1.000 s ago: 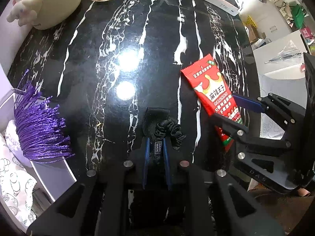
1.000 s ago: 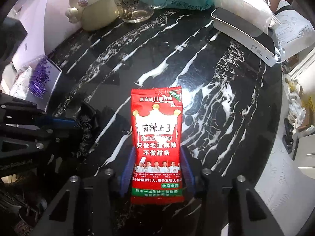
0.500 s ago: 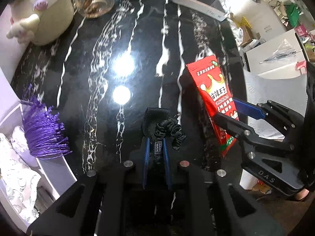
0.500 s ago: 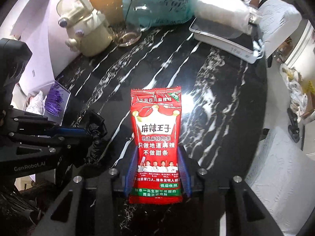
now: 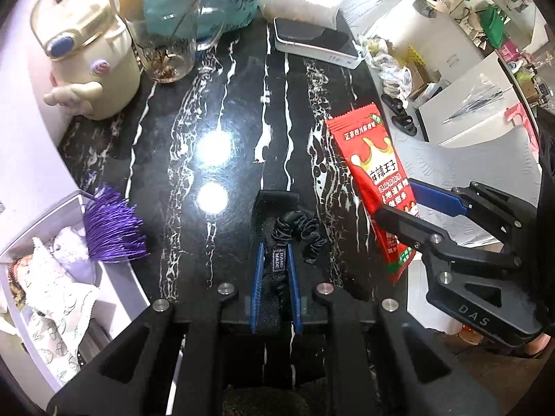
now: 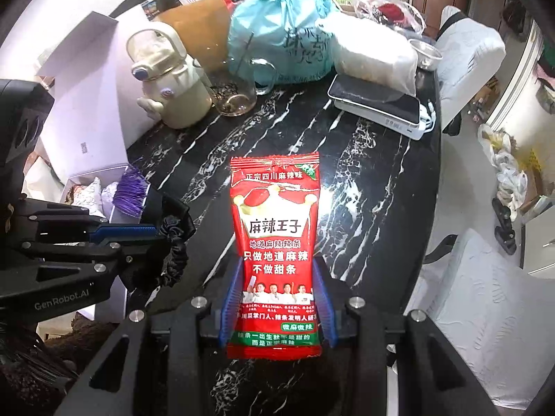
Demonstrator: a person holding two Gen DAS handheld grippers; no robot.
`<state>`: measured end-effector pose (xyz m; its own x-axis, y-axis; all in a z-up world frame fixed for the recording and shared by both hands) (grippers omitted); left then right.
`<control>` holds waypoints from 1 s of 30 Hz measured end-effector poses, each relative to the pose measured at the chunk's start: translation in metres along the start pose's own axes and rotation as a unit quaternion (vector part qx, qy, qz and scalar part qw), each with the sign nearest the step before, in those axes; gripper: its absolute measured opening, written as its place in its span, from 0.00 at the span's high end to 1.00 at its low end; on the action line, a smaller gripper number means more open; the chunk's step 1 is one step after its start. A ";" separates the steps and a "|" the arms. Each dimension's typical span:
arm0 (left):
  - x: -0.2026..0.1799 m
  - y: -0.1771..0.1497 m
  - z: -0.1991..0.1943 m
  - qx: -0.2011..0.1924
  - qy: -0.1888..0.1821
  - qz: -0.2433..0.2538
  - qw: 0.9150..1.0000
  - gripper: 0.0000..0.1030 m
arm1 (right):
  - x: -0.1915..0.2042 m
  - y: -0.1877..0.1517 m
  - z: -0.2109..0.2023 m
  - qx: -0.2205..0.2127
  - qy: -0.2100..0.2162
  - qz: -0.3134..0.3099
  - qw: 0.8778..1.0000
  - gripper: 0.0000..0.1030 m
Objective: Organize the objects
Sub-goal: 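Carry the hair tie and red snack packet together toward the gift box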
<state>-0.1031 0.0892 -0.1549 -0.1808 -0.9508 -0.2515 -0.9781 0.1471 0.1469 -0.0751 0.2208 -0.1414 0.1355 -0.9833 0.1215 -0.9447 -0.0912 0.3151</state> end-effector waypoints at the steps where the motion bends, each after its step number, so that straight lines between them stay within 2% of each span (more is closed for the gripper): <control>1: -0.001 -0.002 -0.004 -0.003 0.000 0.002 1.000 0.87 | 0.002 -0.001 -0.003 -0.002 -0.001 0.001 1.000 0.62; 7: -0.006 -0.017 -0.024 -0.018 0.001 0.014 1.000 0.87 | 0.013 -0.010 -0.020 -0.017 0.000 0.006 1.000 0.62; 17: 0.001 -0.051 -0.044 -0.035 0.003 0.002 0.999 0.87 | 0.039 -0.029 -0.030 -0.018 0.008 -0.005 1.000 0.62; 30: 0.044 -0.109 -0.080 -0.072 0.024 -0.068 0.995 0.87 | 0.104 -0.039 -0.034 -0.021 0.036 -0.081 0.996 0.62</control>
<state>0.0038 0.0094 -0.1051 -0.0389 -0.9716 -0.2334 -0.9676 -0.0218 0.2517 -0.0145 0.1274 -0.1094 0.3071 -0.9424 0.1328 -0.8958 -0.2391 0.3747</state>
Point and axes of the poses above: each gripper's, at about its wrist camera, not at the fingertips, and z roughly the way its jaws point, x to its left, y to its top, the point moved 6 cm from there along z, roughly the way its jaws point, and after that the axes turned 5 degrees about x, right-handed, at the moved point
